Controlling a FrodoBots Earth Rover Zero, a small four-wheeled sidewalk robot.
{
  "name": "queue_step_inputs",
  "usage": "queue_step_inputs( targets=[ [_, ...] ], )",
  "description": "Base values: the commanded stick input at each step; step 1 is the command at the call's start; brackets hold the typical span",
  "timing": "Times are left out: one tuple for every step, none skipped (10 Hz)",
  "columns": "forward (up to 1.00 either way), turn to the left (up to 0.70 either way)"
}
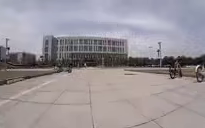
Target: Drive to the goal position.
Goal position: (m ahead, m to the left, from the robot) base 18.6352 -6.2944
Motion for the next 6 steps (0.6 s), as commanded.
queue_step_inputs(
  targets=[
    [1.0,0.0],
    [1.0,0.0],
    [1.0,-0.12],
    [1.0,-0.39],
    [1.0,-0.4],
    [1.0,-0.4]
  ],
)
